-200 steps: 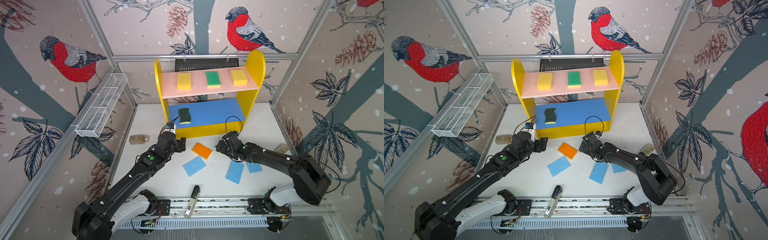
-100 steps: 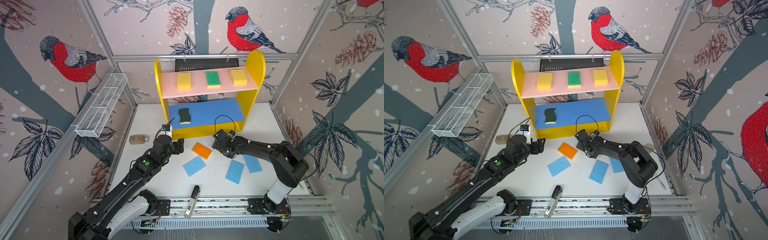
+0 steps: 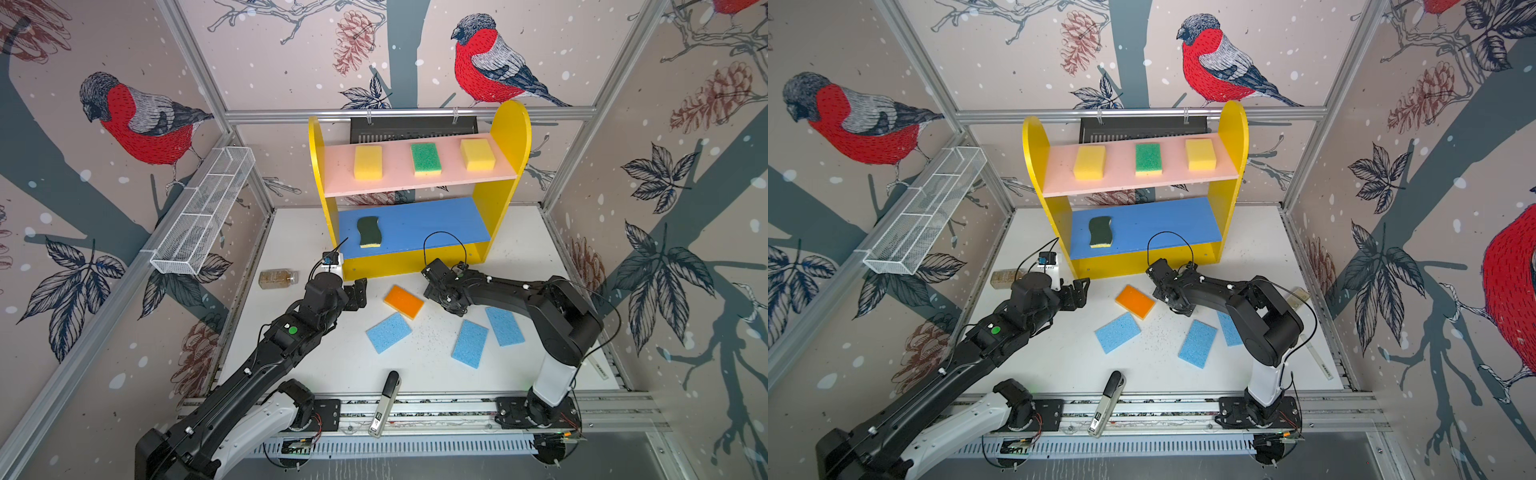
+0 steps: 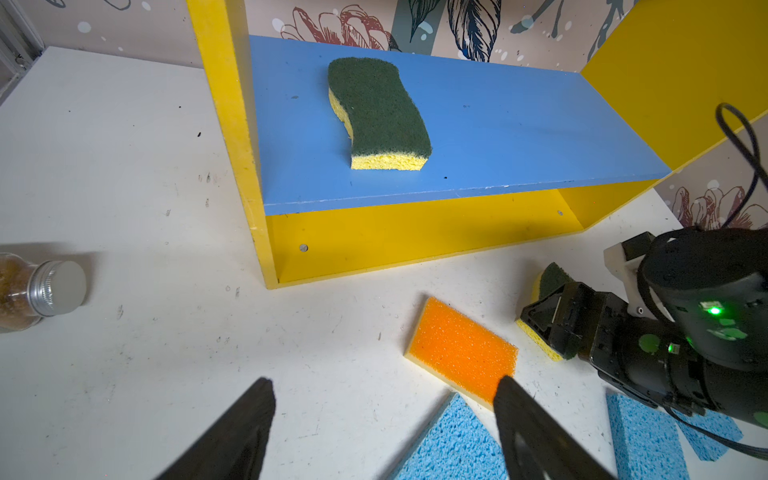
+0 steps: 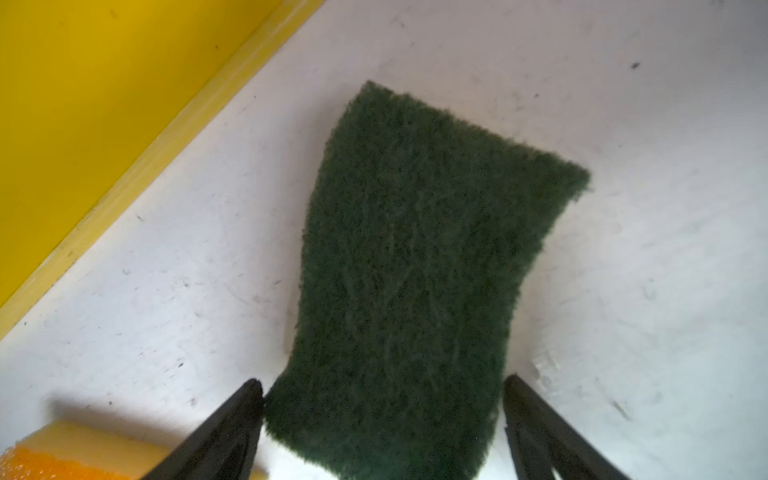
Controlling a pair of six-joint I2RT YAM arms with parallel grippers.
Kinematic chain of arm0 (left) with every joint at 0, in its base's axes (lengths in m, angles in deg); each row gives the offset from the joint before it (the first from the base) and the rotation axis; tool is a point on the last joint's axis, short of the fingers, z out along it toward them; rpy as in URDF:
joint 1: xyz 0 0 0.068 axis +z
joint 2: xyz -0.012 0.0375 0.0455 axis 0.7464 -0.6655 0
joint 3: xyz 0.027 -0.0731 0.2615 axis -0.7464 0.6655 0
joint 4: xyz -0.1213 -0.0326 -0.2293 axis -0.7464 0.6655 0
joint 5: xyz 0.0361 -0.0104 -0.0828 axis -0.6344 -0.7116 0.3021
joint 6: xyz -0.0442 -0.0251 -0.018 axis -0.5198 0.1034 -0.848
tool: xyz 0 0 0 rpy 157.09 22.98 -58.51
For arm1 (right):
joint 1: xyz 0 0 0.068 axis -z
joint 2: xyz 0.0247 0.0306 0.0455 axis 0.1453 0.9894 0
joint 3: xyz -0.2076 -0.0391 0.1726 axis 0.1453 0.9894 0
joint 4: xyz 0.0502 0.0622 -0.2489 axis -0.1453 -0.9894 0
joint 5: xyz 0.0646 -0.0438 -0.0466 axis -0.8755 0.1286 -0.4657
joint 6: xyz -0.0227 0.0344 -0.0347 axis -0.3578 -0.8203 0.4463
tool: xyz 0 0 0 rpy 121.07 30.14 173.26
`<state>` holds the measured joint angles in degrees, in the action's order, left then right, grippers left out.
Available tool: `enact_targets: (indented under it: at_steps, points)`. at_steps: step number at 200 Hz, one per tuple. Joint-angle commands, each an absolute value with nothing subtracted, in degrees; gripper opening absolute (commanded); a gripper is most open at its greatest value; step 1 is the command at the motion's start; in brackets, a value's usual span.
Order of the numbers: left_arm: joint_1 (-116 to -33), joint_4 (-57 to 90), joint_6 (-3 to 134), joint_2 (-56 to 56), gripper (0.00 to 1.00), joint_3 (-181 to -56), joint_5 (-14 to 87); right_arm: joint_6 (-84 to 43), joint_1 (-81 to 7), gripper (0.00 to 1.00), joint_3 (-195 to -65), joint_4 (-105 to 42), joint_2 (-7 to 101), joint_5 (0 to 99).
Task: Place and organize the cleaning sponges onto the shelf
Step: 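Withdraw the left gripper while the right gripper moves over the other green sponge, then lower the right gripper onto the dark-green scrub sponge on the table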
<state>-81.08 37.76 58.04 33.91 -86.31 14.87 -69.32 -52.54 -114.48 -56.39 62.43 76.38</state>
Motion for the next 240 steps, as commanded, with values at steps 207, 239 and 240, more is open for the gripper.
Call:
enact_targets:
  at_steps: [207,239,240]
  points:
    - [-80.78,38.28,55.9,35.05,0.83,-87.29,11.18,-49.99,-49.75,1.0,-111.34,-58.59,54.29,80.9]
    - [-80.72,37.8,54.75,35.23,0.83,-87.3,11.63,-47.68,-49.31,0.99,-110.28,-57.44,54.11,79.99]
    - [-80.76,37.82,54.68,35.21,0.83,-87.34,11.63,-47.59,-49.31,0.99,-110.23,-57.33,54.1,79.96]
